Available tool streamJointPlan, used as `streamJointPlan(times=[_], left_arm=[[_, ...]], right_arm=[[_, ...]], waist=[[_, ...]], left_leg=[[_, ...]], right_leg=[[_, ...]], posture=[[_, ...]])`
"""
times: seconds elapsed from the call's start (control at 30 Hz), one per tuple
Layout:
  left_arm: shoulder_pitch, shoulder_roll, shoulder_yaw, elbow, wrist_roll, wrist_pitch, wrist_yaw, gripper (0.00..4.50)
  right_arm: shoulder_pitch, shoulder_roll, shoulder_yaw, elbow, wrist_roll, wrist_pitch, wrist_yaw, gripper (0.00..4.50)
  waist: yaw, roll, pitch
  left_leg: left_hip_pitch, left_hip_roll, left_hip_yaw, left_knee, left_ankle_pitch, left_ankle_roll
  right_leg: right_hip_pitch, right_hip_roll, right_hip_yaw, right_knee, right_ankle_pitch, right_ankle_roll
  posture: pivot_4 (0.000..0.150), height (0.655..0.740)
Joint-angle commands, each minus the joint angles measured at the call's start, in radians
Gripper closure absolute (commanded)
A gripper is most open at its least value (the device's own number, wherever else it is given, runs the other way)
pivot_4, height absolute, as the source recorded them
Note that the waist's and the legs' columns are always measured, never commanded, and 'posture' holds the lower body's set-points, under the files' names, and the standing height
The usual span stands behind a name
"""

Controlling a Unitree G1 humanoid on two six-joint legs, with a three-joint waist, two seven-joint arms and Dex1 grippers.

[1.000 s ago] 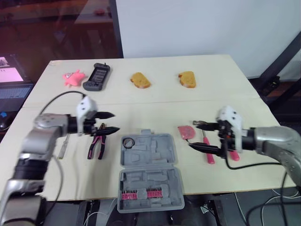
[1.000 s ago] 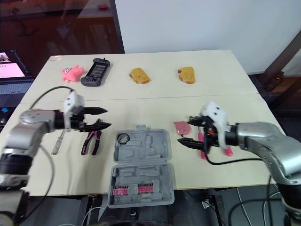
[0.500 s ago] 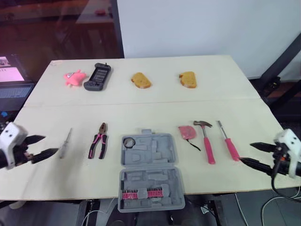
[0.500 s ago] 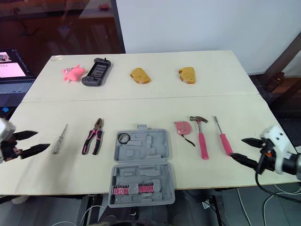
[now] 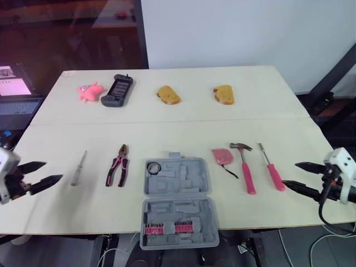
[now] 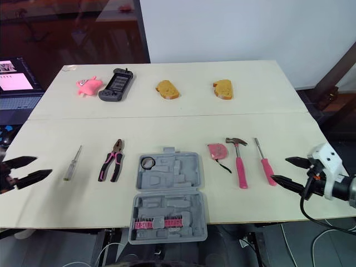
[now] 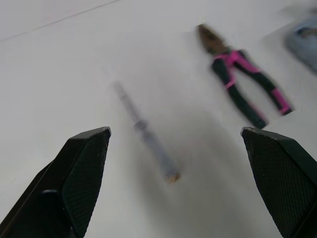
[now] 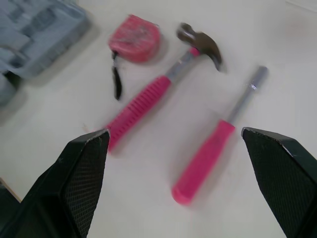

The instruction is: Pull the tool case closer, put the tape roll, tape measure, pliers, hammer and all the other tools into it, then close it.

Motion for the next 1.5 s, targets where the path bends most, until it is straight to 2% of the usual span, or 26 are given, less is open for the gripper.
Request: streamJointPlan(times=[0.03,0.13,0.33,0.57,0.8,0.9,1.0,1.5], left_arm=[[-0.085,0.023,-0.103,-0.185,-0.051,0.116,-0.043,0.06],[-0.156,0.003,-0.217,-0.301,-0.043,0.153,-0.061,0.06],[-0.214,-0.031,-0.320,-0.460,-0.053,0.191,-0.048,0.06],[-0.181,-0.040,-0.390,-0.590,-0.036,0.216,-0.012,0.06],[-0.111,-0.048,-0.381,-0.683,-0.046,0.230,0.050,0.06],[-0.080,-0.042,-0.362,-0.695,-0.042,0.235,0.076,0.00],[-0.065,-0.035,-0.351,-0.693,-0.040,0.227,0.084,0.00],[-0.054,-0.030,-0.351,-0.667,-0.017,0.187,0.092,0.00]], right_arm=[[-0.027,-0.009,0.031,-0.221,0.076,0.135,-0.064,0.00],[-0.048,0.017,0.091,-0.364,0.071,0.198,-0.157,0.00],[-0.091,0.092,0.186,-0.532,0.078,0.332,-0.345,0.00],[-0.203,0.233,0.340,-0.398,-0.040,0.409,-0.566,0.00],[-0.247,0.311,0.440,-0.229,-0.155,0.335,-0.622,0.00],[-0.284,0.337,0.474,-0.176,-0.185,0.333,-0.635,0.86],[-0.299,0.350,0.504,-0.156,-0.211,0.315,-0.631,2.32],[-0.333,0.431,0.543,-0.086,-0.263,0.319,-0.641,2.32]], waist=[[0.000,0.000,0.000],[-0.003,0.000,0.000],[-0.008,0.000,0.000],[-0.005,0.000,0.000],[-0.006,0.000,0.000],[-0.008,0.000,0.000],[-0.007,0.000,0.000],[-0.007,0.000,0.000]], left_leg=[[0.000,0.000,0.000,0.000,0.000,0.000],[-0.001,0.000,0.000,-0.001,0.000,0.000],[-0.002,-0.001,0.001,-0.002,0.000,0.000],[-0.001,-0.001,0.001,0.000,0.000,0.000],[-0.001,-0.001,0.000,-0.001,0.000,0.000],[-0.001,-0.001,0.000,-0.001,0.000,0.000],[-0.001,-0.001,0.000,0.000,0.000,0.000],[-0.001,-0.001,0.000,-0.001,0.000,0.000]], right_leg=[[0.000,0.000,0.000,0.000,0.000,0.000],[-0.001,0.000,0.000,0.000,0.002,0.003],[-0.003,0.001,0.000,0.000,0.002,0.003],[-0.002,0.001,0.000,0.000,0.000,0.001],[-0.002,0.004,0.000,0.001,0.002,0.003],[-0.002,0.004,0.000,0.001,0.002,0.003],[-0.002,0.005,0.000,0.001,0.002,0.003],[-0.002,0.006,0.000,0.001,0.002,0.003]], posture=[[0.150,0.7400],[0.150,0.7400],[0.150,0.7400],[0.150,0.7400],[0.150,0.7400],[0.150,0.7400],[0.150,0.7400],[0.150,0.7400]])
